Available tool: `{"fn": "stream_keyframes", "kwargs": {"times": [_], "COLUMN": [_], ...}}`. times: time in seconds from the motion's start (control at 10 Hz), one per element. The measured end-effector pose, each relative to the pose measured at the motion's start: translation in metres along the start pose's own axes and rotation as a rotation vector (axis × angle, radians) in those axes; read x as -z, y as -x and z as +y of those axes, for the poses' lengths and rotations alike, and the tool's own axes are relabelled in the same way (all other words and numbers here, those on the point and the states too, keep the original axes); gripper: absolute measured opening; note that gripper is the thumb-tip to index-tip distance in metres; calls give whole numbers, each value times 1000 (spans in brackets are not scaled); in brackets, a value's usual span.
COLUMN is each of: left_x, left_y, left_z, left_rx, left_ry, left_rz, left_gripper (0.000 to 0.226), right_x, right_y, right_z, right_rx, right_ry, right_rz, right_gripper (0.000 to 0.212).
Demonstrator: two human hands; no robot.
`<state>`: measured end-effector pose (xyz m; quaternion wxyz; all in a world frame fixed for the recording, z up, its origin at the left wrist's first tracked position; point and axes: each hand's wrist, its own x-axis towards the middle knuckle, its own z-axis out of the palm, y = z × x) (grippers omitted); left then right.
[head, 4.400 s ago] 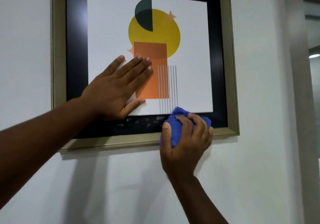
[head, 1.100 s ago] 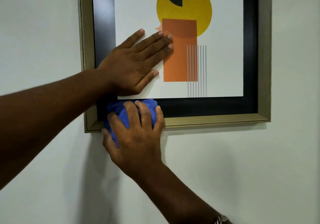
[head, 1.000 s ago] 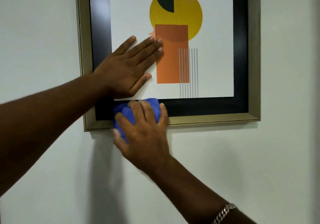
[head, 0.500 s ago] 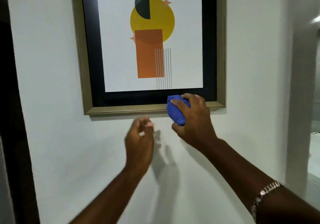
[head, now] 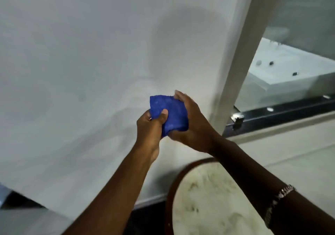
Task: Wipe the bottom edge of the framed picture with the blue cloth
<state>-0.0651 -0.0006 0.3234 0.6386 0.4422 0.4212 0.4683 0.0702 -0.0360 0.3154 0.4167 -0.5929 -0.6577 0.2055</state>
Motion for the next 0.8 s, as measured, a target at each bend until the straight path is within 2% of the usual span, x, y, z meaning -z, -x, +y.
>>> {"fn": "stream_keyframes", "kwargs": {"times": [0.1, 0.2, 0.3, 0.4, 0.6, 0.7, 0.8], "left_x": [-11, -15, -11, 3, 42, 48, 47], "left_y": [-5, -11, -18, -30, -56, -60, -50], "left_z": [-104, -179, -251, -324, -397, -396, -372], "left_rx": [148, 231, 286, 394, 542, 561, 485], "left_ry": [-51, -118, -275, -400, -427, -418, -441], "left_rz": [15, 31, 49, 54, -84, -119, -38], "left_gripper": [24, 14, 7, 10, 43, 45, 48], "right_x": [-23, -45, -73, -110, -166, -174, -177], "right_y": [47, 74, 101, 127, 149, 147, 134], "right_z": [94, 157, 216, 279, 348, 353, 328], "right_rx": [-336, -503, -586, -670, -682, -703, -696], "right_ry": [-246, -285, -230, -132, -41, 46, 91], "right_rz": [62, 63, 69, 82, 16, -65, -16], "right_gripper": [73, 74, 78, 75, 68, 68, 66]}}
